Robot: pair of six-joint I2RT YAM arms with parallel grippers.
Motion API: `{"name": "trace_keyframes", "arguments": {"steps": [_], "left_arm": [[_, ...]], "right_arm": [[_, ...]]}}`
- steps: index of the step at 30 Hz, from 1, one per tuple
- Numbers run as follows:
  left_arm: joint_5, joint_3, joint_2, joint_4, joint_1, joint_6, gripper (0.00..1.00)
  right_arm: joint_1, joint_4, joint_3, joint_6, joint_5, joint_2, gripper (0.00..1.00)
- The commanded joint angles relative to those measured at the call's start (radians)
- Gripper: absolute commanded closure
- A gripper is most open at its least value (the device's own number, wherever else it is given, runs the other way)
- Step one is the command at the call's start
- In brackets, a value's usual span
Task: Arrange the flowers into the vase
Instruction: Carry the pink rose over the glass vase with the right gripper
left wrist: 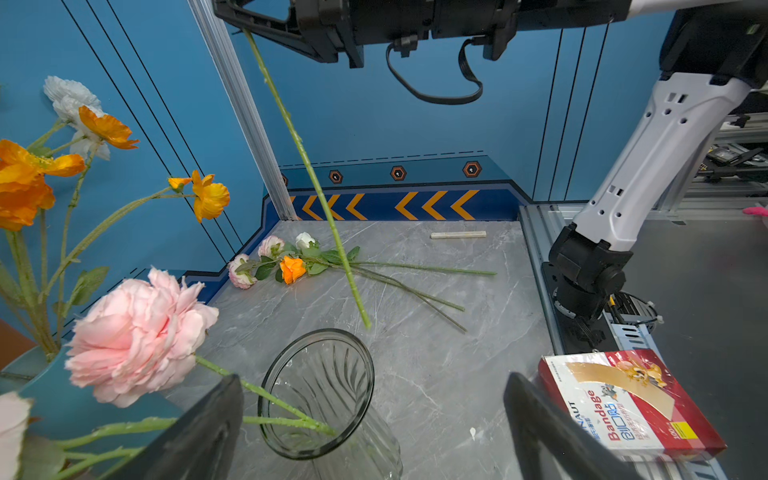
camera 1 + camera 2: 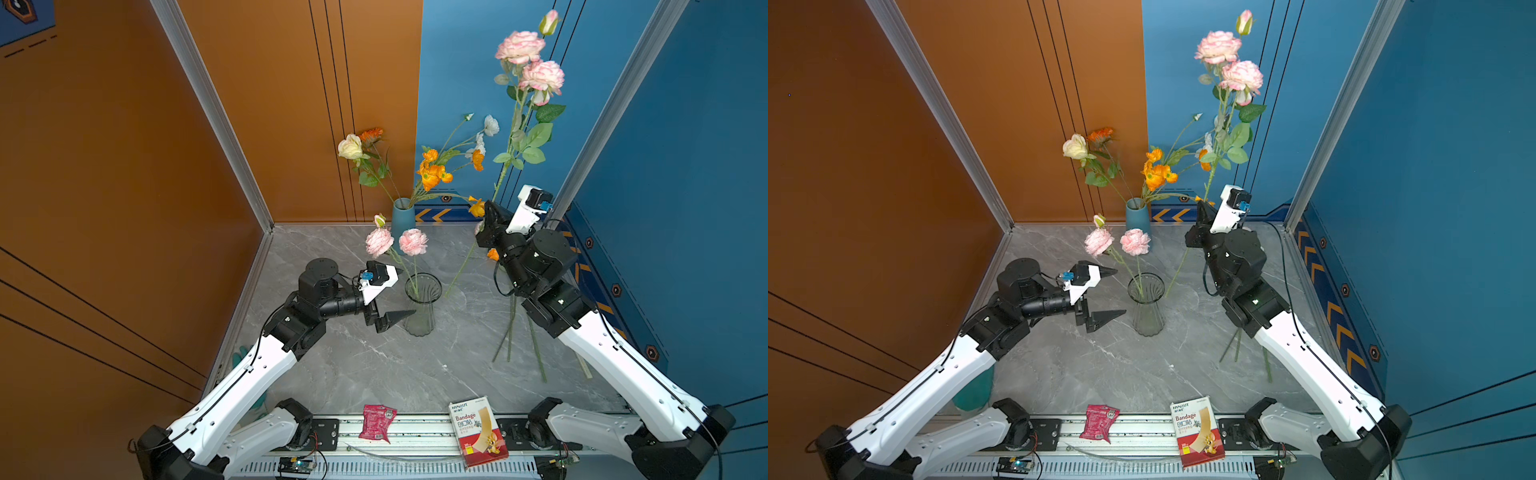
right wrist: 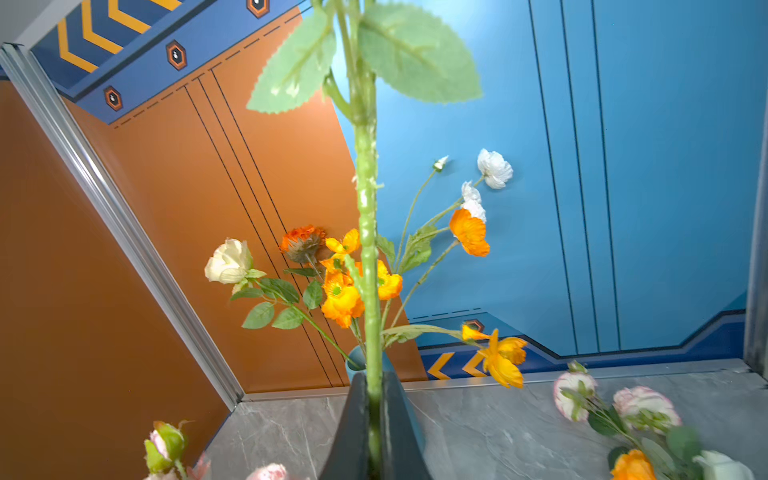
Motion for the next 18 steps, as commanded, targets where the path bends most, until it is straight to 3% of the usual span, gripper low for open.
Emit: {"name": "trace_keyframes", "arguments": {"steps": [1, 9, 18], "left_arm": [[0.031, -0.013, -0.002, 0.014, 0.006, -0.015, 0.02], [0.032, -0.014, -0.007, 0.015, 0.012, -0.014, 0.02], [0.042, -0.011, 0.004, 0.014, 0.015, -0.017, 0.02]], "right_arm": [[0.041, 0.135, 0.028, -0.06, 0.068, 0.027, 1.0], [0.089, 0.296, -0.07, -0.047, 0.105, 0.092, 1.0], [0.213, 0.403, -0.251, 0.012, 0.277, 0.116, 1.0]]}}
